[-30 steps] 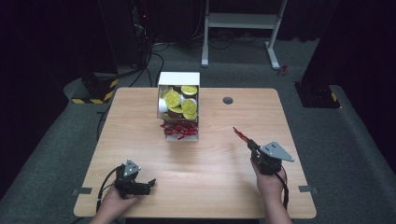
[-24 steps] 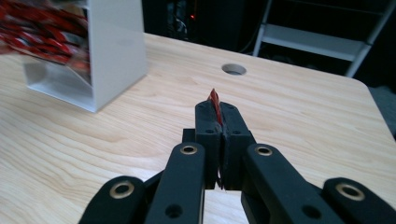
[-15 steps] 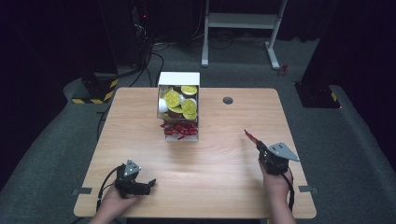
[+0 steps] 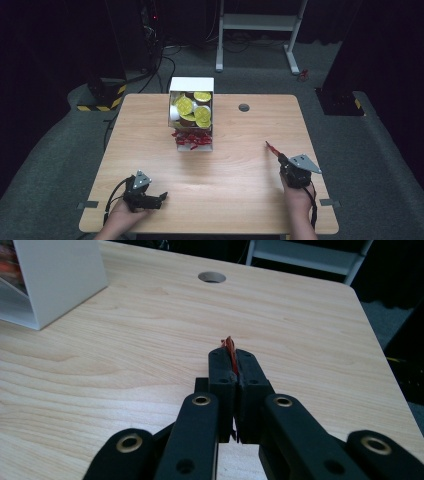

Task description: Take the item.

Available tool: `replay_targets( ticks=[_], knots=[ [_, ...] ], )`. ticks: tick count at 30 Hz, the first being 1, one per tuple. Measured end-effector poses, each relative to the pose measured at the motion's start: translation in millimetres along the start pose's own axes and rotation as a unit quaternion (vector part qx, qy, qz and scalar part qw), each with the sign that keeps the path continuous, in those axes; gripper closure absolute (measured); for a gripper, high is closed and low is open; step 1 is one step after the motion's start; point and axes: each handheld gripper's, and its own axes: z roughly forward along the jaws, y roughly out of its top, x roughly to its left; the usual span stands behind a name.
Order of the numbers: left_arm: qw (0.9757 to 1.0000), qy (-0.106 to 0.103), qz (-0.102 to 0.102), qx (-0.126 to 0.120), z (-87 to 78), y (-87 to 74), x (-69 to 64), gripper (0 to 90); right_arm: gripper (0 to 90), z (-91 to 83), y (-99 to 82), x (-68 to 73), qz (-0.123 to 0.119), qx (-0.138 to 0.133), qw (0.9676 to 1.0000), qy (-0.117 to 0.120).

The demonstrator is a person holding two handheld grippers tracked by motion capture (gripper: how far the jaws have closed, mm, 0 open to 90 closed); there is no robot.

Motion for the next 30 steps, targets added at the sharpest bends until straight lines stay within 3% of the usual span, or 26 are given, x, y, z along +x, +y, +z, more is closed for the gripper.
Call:
replay_targets(
  ticks=[6, 13, 23, 30],
  knots=[
    [1.0000, 0.000, 0.000, 0.000, -0.1, 0.0, 0.0, 1.9, 85.9, 12.5, -7.9, -3.4, 0.003, 0.045, 0.9990, 0.001],
    [1.0000, 0.000, 0.000, 0.000, -0.1, 0.0, 0.0, 1.9, 84.9, 21.6, -14.1, -4.0, 0.003, 0.077, 0.9970, 0.001],
    [1.0000, 0.000, 0.001, 0.000, -0.5, -0.3, -0.3, 2.2, 84.3, 26.5, -17.6, -6.9, 0.010, 0.092, 0.9957, 0.000],
    [1.0000, -0.001, 0.002, 0.000, -0.6, -0.3, -0.4, 2.2, 77.2, 27.4, -17.6, -5.8, 0.014, 0.094, 0.9955, 0.004]
  ],
)
